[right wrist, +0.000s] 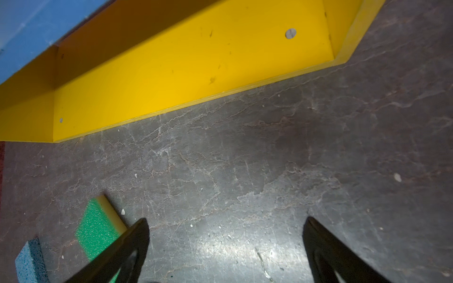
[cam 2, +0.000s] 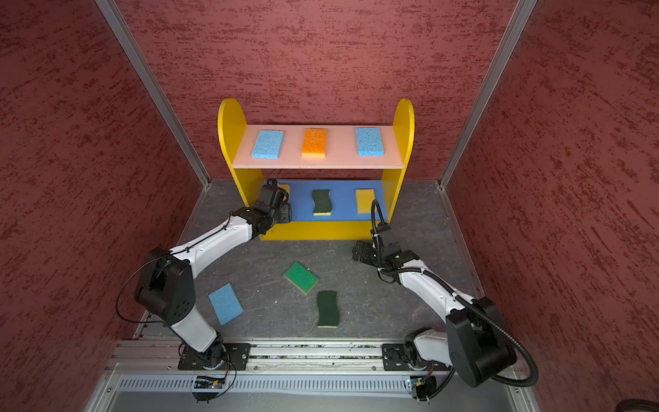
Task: Arrange cleaning sponges on a shelf
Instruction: Place the cleaning sponge on the shelf.
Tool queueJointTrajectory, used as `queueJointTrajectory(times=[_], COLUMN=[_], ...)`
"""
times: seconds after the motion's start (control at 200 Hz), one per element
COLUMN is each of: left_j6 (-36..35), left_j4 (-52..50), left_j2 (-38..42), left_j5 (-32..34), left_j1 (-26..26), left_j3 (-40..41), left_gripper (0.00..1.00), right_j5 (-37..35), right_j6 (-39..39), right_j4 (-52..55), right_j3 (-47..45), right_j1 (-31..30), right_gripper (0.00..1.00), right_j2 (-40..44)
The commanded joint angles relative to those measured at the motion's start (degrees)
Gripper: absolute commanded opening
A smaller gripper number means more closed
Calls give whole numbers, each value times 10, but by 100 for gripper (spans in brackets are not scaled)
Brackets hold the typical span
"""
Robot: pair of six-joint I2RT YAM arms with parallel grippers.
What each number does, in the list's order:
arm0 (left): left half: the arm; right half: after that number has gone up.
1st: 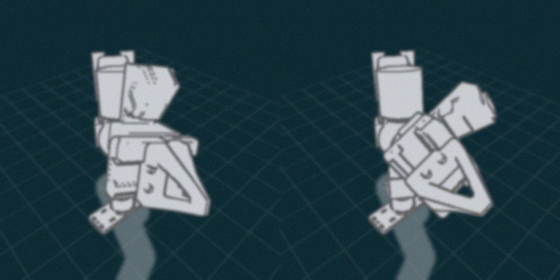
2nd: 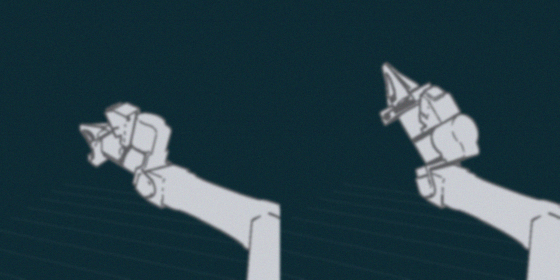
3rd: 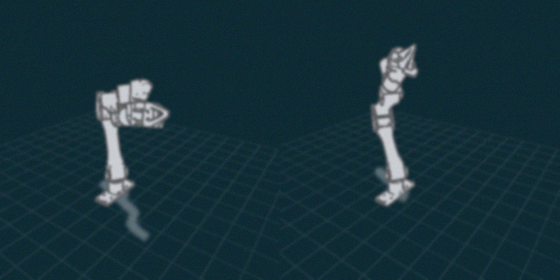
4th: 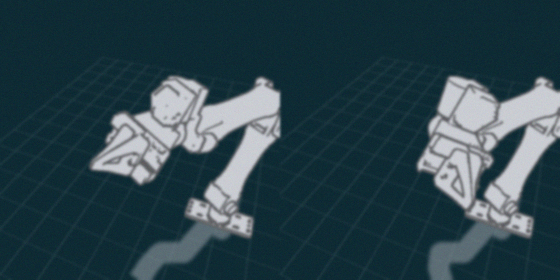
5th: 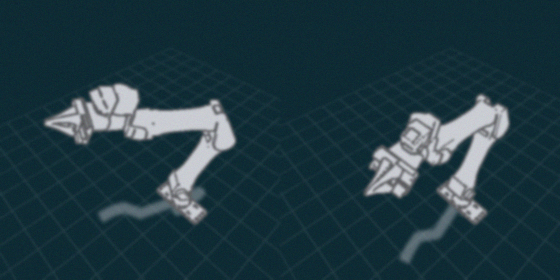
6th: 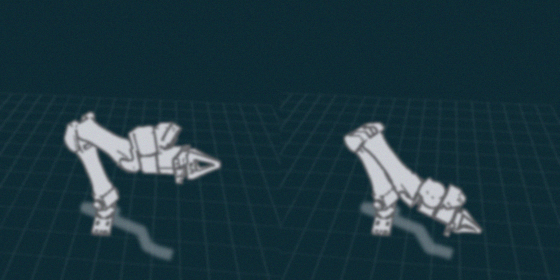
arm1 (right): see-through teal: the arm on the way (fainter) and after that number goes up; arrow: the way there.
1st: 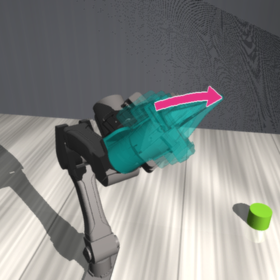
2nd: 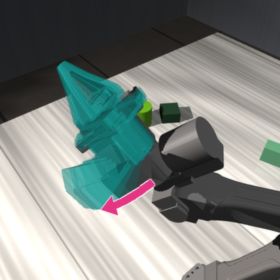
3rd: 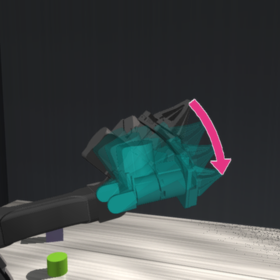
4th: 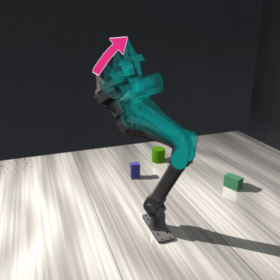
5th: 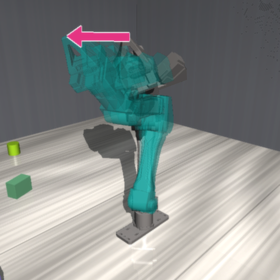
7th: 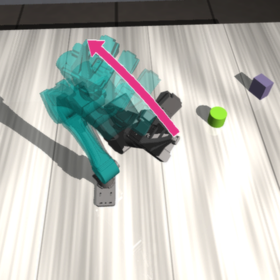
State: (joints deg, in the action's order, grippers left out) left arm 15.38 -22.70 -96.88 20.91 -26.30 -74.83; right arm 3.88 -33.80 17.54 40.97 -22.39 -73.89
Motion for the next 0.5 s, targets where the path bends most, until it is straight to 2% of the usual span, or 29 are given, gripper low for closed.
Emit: queueJointTrajectory(times=[0.0,0.496], left_j6=[-2,2], left_j4=[-5,-16], left_j2=[-13,2], left_j5=[3,15], left_j1=[2,2], left_j3=[-16,-12], left_gripper=[73,81], right_j5=[4,7], right_j6=[7,8], right_j4=[-15,-11], right_j3=[19,19], right_j1=[-3,-3], right_gripper=[98,98], right_j2=[-6,-4])
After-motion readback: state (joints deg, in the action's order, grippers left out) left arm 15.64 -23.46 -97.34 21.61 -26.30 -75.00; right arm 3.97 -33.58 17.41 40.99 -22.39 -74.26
